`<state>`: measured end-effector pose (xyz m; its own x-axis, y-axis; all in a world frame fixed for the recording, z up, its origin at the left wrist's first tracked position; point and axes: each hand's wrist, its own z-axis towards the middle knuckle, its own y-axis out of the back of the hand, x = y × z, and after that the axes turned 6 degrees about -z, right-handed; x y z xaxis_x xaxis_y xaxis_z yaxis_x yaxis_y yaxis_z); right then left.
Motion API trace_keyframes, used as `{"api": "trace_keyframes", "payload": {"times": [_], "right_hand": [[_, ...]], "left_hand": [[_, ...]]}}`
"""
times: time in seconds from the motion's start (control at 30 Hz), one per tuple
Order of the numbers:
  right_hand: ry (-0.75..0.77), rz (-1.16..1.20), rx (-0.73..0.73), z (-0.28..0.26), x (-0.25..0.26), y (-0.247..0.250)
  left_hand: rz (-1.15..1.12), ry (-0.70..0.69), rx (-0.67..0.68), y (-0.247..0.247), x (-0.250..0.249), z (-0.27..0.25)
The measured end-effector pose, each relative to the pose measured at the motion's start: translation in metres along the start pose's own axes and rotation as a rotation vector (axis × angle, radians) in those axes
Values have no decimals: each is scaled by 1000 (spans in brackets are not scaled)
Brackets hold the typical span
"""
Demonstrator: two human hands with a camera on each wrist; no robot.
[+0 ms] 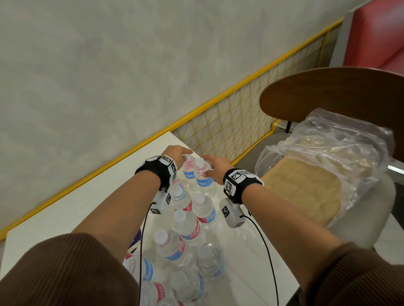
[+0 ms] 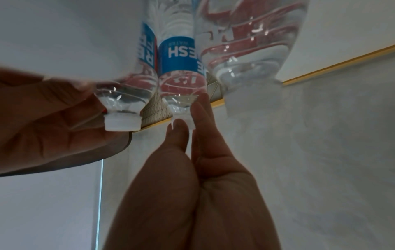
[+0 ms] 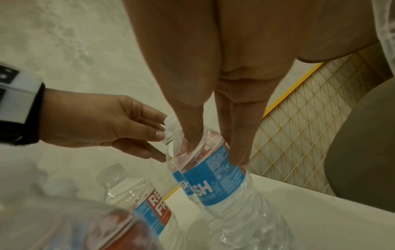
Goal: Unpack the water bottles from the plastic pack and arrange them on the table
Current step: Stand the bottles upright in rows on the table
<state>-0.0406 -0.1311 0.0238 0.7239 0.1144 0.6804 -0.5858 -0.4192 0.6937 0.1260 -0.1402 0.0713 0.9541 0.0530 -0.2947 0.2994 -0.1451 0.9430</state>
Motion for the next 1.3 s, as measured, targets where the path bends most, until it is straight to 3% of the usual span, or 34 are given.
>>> {"api": "trace_keyframes", "payload": {"times": [0.63, 0.77, 0.83, 0.9, 0.97, 1.1, 1.3], "right_hand": [[23, -20, -1, -4, 1, 0], [15, 45, -101, -22, -9, 10], [62, 69, -10, -36, -13, 11], [134, 41, 169, -48, -14, 4], [187, 23, 305, -56, -13, -8], [242, -2, 379, -64, -7, -22], [206, -50, 224, -76, -9, -14]], "left_hand": [[66, 98, 186, 12, 9, -3], [122, 173, 199, 20, 27, -21], [151, 211, 284, 20, 35, -37], [133, 236, 356, 17, 38, -48], [-18, 270, 353, 12, 42, -50], [-136, 209, 297, 9, 37, -51], [-35, 56, 418, 13, 6, -62]]}}
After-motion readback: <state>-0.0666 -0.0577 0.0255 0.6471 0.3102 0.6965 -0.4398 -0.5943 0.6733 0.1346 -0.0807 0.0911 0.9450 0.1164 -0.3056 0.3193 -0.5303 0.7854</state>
